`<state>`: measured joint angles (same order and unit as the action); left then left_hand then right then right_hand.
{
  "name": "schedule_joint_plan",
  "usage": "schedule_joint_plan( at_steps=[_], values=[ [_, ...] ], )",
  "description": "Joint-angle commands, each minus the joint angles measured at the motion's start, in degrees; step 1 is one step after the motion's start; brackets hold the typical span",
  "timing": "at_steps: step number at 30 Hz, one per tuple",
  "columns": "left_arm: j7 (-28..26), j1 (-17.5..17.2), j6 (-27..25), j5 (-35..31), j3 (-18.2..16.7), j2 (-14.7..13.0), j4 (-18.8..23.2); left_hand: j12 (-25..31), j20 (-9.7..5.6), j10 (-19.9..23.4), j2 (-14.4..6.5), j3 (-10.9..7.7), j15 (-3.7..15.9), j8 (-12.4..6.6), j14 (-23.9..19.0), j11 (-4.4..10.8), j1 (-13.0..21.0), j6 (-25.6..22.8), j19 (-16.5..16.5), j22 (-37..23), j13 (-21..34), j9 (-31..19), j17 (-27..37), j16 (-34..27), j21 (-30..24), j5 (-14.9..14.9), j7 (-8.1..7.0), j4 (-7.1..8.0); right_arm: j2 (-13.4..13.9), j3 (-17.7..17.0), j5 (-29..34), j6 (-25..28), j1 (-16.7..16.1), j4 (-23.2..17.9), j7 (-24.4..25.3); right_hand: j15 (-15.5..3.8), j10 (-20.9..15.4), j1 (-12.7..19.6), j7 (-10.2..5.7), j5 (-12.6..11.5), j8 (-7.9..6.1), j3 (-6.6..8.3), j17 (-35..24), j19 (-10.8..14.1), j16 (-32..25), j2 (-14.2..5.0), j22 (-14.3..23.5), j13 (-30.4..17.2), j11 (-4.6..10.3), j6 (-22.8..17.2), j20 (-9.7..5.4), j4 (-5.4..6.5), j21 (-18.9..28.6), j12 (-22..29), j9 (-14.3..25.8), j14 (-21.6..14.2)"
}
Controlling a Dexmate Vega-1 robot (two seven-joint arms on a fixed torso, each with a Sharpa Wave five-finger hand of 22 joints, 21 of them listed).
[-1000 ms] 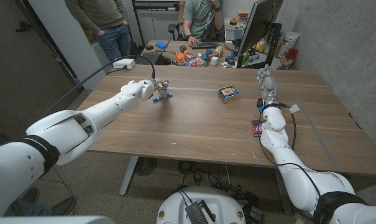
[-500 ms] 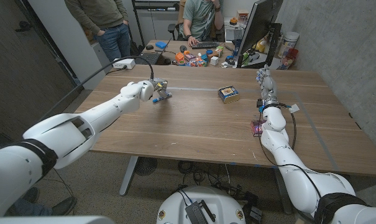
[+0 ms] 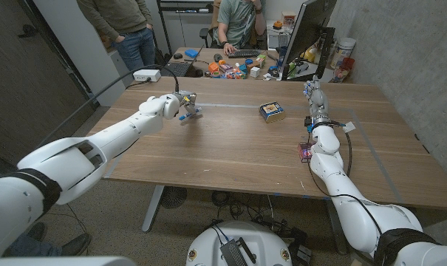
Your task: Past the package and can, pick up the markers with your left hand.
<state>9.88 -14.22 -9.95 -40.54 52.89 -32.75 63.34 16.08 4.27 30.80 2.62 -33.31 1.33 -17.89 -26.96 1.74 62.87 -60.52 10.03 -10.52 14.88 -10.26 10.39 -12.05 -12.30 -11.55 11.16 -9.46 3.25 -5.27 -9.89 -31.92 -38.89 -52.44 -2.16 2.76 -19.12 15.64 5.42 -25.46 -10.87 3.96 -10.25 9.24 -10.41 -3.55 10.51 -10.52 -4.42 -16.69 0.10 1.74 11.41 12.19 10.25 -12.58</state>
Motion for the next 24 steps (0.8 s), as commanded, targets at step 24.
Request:
schedule_joint_plan(
  at_steps=[24],
  values=[
    [3.35, -0.82, -0.29, 5.08, -9.6, -9.03, 17.62, -0.41, 0.0, 3.1, -2.19, -1.77, -1.13, 0.17, -1.67, 0.14, 3.6, -4.67, 1.48, -0.31, -0.55, -0.43, 0.18, 0.11, -0.54, 1.28, -2.63, -0.01, 0.17, 1.47, -0.18, 3.97, -2.0, -7.77, -1.05, 0.08, -0.24, -0.33, 0.2, -0.86, -0.19, -0.43, -0.12, 0.46, -0.18, -0.27, 0.17, -0.19, -0.69, 0.06, 0.27, -0.13, 0.22, -0.04, 0.34, -0.16]
  ],
)
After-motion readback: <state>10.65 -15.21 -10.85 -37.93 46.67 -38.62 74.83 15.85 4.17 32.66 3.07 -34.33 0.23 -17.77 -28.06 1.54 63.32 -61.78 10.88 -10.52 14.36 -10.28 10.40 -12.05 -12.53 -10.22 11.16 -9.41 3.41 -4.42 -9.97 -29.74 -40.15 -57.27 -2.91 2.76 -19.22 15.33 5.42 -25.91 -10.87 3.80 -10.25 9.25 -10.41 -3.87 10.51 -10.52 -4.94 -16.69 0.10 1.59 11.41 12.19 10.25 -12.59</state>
